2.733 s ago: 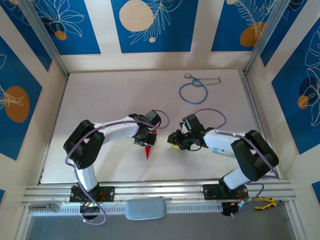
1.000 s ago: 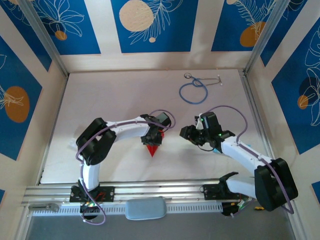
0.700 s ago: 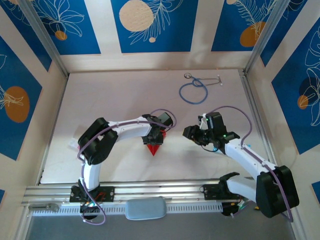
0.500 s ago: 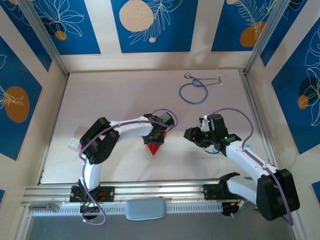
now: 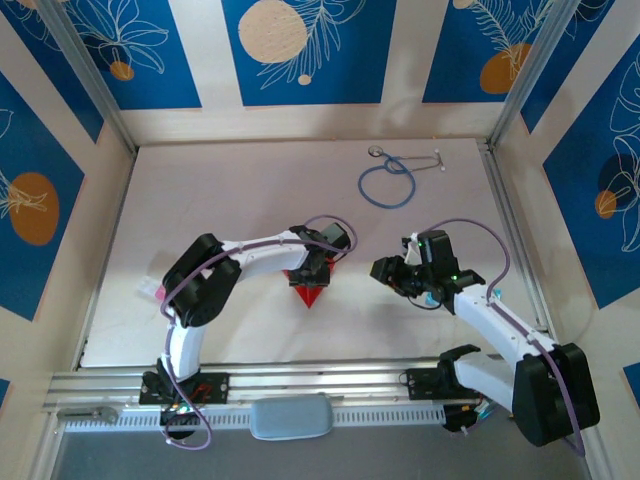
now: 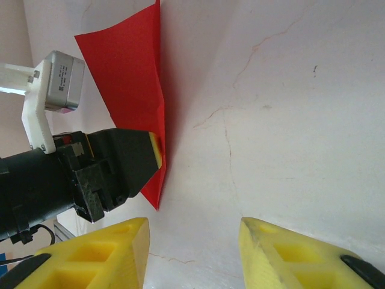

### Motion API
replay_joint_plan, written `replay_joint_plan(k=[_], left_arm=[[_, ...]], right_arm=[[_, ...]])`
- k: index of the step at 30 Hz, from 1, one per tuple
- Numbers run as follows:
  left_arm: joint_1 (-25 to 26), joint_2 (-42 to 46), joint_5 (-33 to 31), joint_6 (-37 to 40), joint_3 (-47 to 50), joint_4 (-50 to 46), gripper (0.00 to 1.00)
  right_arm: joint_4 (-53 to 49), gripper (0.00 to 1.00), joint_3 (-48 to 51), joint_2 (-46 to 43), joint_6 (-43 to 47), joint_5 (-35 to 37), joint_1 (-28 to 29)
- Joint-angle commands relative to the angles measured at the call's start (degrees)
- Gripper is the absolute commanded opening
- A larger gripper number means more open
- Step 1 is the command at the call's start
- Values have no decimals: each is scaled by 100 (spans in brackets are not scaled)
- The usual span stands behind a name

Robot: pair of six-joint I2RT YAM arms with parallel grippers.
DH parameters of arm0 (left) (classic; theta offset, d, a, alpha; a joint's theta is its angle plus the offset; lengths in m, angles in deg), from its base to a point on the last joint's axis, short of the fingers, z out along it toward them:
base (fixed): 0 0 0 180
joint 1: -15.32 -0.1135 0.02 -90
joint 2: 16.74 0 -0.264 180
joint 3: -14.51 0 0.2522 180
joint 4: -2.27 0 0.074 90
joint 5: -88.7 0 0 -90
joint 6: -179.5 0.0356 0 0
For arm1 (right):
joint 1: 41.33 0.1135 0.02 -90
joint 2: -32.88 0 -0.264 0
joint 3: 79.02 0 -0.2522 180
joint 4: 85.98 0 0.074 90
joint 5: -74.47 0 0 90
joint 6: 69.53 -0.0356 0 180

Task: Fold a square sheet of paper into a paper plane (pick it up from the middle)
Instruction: Move a paper plane to the center of the table.

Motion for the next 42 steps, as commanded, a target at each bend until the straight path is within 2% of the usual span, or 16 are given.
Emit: replay_joint_plan(k=[1, 7, 16, 21, 24, 28, 30, 31, 32, 34, 35, 38, 40, 41, 42], left_arm=[[22, -72, -120, -107, -23, 0, 49], [22, 250, -230, -163, -38, 1, 54], [13, 647, -309, -177, 43, 46, 56], [13, 1140, -441, -86, 173, 121, 56], [4, 1681, -794, 85, 445, 265, 57], [-213, 2772, -1445, 622, 1177, 677, 69], [-521, 3420, -1675, 1209, 1692, 1049, 79], [-723, 3668, -1701, 1513, 1910, 1234, 82], [-979, 3956, -1730, 1855, 2174, 1446, 88], [-1467, 4471, -1904, 2513, 2693, 1911, 99], [-1772, 4702, -1957, 2820, 2949, 2152, 100], [-2669, 5157, -2091, 3367, 3591, 2795, 100], [-3343, 5215, -1517, 3671, 3965, 3418, 100], [-3574, 5150, -1391, 3838, 4106, 3682, 100], [-3718, 5059, -1411, 4027, 4200, 3925, 100]], right_arm=[[-211, 43, -76, -115, 124, -119, -51], [-354, 43, -230, -100, 248, -94, -111], [-499, 44, -407, -54, 354, -34, -212], [-822, 46, -724, 45, 687, 182, -354], [-1208, 50, -1088, 126, 1054, 744, -476], [-1378, 55, -1569, 225, 1782, 2240, -504], [-988, 62, -1576, 367, 2325, 3155, -507], [-647, 96, -1464, 454, 2519, 3655, -505], [-44, 99, -1249, 573, 2789, 4124, -513], [974, 99, -932, 841, 3598, 4320, -576], [1607, 99, -717, 1028, 3857, 4313, -657], [2919, 99, -308, 1604, 3965, 3578, -1087], [3762, 99, -48, 1861, 4114, 2951, -1184], [4417, 99, 131, 1975, 4232, 2626, -1206], [4643, 99, 164, 2019, 4317, 2389, -1208]])
